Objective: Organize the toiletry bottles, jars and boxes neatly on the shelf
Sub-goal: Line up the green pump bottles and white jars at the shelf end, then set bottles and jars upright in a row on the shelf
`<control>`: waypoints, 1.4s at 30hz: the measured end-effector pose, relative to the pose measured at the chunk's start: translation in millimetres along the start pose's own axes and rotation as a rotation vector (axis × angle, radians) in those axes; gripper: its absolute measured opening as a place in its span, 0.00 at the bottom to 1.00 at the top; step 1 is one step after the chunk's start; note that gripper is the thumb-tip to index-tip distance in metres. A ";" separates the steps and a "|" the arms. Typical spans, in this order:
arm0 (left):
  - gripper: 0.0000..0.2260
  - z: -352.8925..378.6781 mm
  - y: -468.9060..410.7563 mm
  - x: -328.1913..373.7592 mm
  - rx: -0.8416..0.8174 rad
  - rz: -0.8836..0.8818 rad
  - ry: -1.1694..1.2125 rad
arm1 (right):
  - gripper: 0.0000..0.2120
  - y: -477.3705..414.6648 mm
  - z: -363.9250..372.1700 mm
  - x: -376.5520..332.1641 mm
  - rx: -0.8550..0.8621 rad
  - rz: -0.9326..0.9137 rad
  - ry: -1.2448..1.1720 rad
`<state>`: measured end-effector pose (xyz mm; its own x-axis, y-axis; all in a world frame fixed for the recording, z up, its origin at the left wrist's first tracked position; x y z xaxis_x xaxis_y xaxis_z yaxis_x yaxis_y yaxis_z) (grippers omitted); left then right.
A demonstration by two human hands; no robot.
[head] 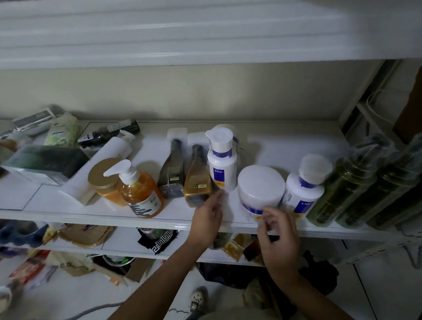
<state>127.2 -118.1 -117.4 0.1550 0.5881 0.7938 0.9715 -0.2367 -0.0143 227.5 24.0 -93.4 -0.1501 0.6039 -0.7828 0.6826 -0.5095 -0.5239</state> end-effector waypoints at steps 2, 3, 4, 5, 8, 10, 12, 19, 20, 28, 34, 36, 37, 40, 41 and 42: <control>0.21 -2.6 -4.2 -4.3 0.014 0.039 -0.028 | 0.09 -22.0 9.4 -24.9 -0.011 -0.077 -0.073; 0.21 -2.8 -6.6 -5.9 0.023 0.042 -0.021 | 0.10 -35.5 14.5 -38.3 -0.008 -0.094 -0.101; 0.20 -3.8 -9.3 -7.9 0.028 0.037 -0.007 | 0.12 -49.7 20.6 -50.8 -0.001 -0.108 -0.111; 0.20 -6.1 -12.0 -9.7 0.033 0.029 0.004 | 0.14 -64.2 27.6 -61.1 -0.002 -0.114 -0.105; 0.17 -21.5 -23.7 -23.8 0.063 0.008 -0.024 | 0.27 -106.9 55.6 -71.7 -0.095 0.009 -0.071; 0.16 -35.2 -37.2 -36.2 0.067 -0.027 -0.037 | 0.32 -128.3 74.0 -69.6 -0.193 0.074 -0.009; 0.17 -47.4 -50.3 -45.2 0.029 -0.087 0.023 | 0.32 -140.9 88.4 -67.2 -0.289 0.097 0.027; 0.25 -51.2 -61.1 -41.7 -0.153 0.082 0.164 | 0.24 -155.2 95.4 -66.7 -0.374 0.217 0.064; 0.26 -48.1 -63.8 -40.8 -0.185 0.076 0.196 | 0.24 -155.7 95.1 -67.9 -0.381 0.221 0.071; 0.32 -28.6 -81.6 -31.2 -0.318 0.020 0.526 | 0.21 -153.4 89.4 -77.0 -0.411 0.240 0.142; 0.30 -23.6 -81.5 -33.7 -0.257 0.135 0.282 | 0.23 -144.3 80.1 -88.0 -0.470 0.257 0.117; 0.30 -24.4 -78.9 -33.5 -0.256 0.101 0.307 | 0.23 -139.7 76.2 -88.3 -0.487 0.259 0.117; 0.29 -25.1 -76.6 -32.9 -0.273 0.095 0.335 | 0.24 -138.2 74.5 -88.3 -0.498 0.258 0.117; 0.28 -30.4 -67.2 -32.2 -0.312 0.114 0.357 | 0.24 -134.0 69.9 -88.7 -0.518 0.259 0.118; 0.29 -32.6 -65.2 -32.0 -0.309 0.132 0.329 | 0.24 -132.8 68.6 -88.7 -0.519 0.260 0.120; 0.29 -34.5 -64.4 -32.1 -0.302 0.147 0.299 | 0.24 -131.8 68.1 -88.4 -0.523 0.260 0.119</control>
<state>53.5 -148.5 -121.0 0.1856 0.2921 0.9382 0.8403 -0.5422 0.0025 102.1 -4.0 22.0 0.1298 0.5798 -0.8044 0.9525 -0.2982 -0.0612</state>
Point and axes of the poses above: each hand's wrist, its own y-axis away from the middle knuckle, its own z-axis out of the palm, x = y × z, the point moved 3 cm from there along -y, towards the middle knuckle, and after that the axes turned 4 degrees about x, right-handed, at the moved point
